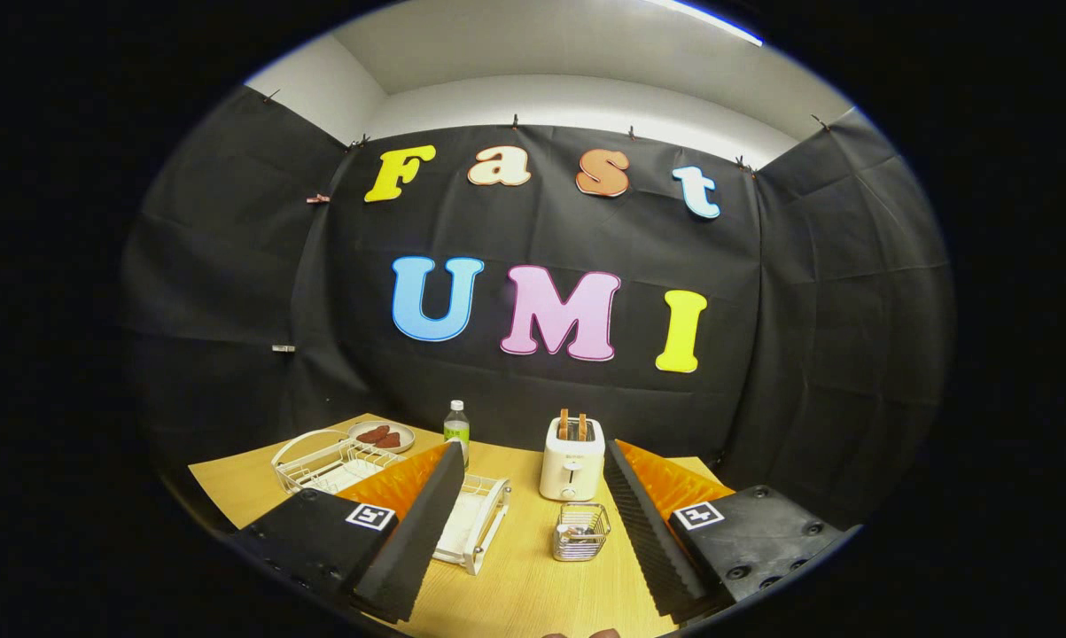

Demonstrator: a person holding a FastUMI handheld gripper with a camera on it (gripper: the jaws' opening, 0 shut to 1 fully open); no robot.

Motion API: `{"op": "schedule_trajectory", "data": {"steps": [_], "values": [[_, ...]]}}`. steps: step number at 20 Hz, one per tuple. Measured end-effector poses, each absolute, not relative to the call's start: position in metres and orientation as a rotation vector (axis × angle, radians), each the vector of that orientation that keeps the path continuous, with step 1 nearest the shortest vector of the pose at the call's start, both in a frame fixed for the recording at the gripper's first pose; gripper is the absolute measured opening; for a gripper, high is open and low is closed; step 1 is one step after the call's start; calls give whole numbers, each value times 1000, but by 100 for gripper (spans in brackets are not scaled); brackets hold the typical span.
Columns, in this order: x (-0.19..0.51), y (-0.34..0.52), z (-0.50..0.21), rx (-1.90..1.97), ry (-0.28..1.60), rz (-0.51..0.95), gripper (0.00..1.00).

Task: Take the plate from the dish rack, then take the spoon from the basket and place it into the plate.

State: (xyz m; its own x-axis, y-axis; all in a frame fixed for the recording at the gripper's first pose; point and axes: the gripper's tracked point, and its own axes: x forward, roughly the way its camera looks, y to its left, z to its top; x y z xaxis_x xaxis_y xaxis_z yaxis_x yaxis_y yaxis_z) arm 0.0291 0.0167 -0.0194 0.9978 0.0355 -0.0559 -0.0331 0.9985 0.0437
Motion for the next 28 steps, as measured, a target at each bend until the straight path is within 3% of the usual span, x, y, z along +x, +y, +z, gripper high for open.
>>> {"op": "schedule_trajectory", "data": {"steps": [6, 18, 28], "values": [[57, 31, -31, 66, 97, 79, 98], [168, 137, -63, 94, 340, 351, 98], [224, 171, -139, 189, 661, 314, 98]]}}
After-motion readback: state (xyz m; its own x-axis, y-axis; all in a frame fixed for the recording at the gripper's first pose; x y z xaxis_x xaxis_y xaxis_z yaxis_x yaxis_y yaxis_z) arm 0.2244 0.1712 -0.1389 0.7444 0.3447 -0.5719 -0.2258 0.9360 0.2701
